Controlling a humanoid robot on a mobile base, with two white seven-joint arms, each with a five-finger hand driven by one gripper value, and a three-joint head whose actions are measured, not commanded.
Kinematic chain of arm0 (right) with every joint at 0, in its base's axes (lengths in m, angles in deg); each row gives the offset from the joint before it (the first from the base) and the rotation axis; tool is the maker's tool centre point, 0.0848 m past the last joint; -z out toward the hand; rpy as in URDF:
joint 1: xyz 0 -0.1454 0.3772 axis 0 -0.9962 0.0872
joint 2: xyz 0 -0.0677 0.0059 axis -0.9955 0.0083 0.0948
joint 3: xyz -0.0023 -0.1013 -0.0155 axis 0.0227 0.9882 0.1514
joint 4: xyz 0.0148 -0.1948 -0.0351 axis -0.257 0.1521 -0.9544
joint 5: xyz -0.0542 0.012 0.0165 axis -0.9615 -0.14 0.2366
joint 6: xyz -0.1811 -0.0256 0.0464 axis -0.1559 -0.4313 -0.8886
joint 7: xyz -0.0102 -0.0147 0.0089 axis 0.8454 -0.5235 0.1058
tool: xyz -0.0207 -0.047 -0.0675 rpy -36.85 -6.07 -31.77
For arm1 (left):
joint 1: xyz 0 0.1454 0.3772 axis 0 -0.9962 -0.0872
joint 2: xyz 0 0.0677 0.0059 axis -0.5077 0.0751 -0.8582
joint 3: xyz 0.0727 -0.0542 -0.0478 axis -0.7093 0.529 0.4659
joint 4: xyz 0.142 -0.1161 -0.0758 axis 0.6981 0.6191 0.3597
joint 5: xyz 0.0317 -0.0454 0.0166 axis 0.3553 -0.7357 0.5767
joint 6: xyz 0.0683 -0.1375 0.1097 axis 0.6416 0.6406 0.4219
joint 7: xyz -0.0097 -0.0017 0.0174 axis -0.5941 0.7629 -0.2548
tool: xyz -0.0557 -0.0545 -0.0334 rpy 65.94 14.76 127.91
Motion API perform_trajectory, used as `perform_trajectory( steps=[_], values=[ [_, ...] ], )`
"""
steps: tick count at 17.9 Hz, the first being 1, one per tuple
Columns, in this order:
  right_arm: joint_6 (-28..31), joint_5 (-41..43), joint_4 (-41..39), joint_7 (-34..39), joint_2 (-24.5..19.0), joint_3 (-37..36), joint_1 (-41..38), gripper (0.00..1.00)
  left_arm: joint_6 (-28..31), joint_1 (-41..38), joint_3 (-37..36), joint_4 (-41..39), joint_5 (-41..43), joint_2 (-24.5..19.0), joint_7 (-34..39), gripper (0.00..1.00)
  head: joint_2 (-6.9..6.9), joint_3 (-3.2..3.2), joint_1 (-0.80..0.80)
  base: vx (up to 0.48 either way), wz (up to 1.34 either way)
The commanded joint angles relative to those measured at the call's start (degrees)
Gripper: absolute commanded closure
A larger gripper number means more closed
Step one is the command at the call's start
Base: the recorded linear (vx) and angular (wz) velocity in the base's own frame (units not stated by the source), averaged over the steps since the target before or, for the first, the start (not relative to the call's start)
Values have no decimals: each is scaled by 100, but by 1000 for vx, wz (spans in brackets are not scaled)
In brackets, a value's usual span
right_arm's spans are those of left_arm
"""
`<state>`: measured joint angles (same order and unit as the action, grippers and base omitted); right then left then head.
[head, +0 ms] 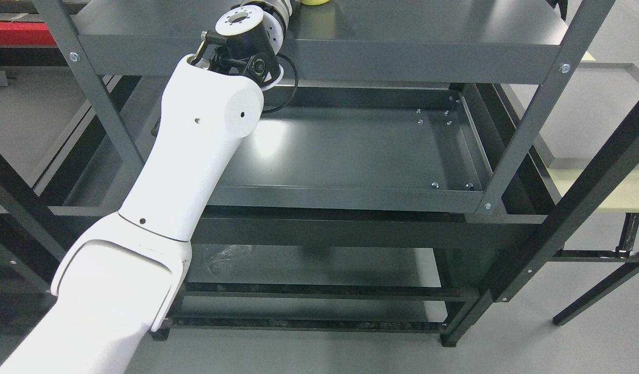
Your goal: Place yellow IKEA cup on middle right shelf
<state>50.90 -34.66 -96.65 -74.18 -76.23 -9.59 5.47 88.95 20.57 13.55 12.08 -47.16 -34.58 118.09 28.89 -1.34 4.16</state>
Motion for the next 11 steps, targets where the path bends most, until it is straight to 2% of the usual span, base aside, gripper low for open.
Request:
perform_trajectory(
  steps=[1,11],
  values=[
    [-3,141,0,-1231,100,97,-62,0,20,1,-193,16,9,-100,-10,26,0,0,0,22,0],
    [-3,141,0,-1231,100,97,-62,1,266,-26,-193,-617,106,-100,16,4,0,0,0,23,-7]
  ],
)
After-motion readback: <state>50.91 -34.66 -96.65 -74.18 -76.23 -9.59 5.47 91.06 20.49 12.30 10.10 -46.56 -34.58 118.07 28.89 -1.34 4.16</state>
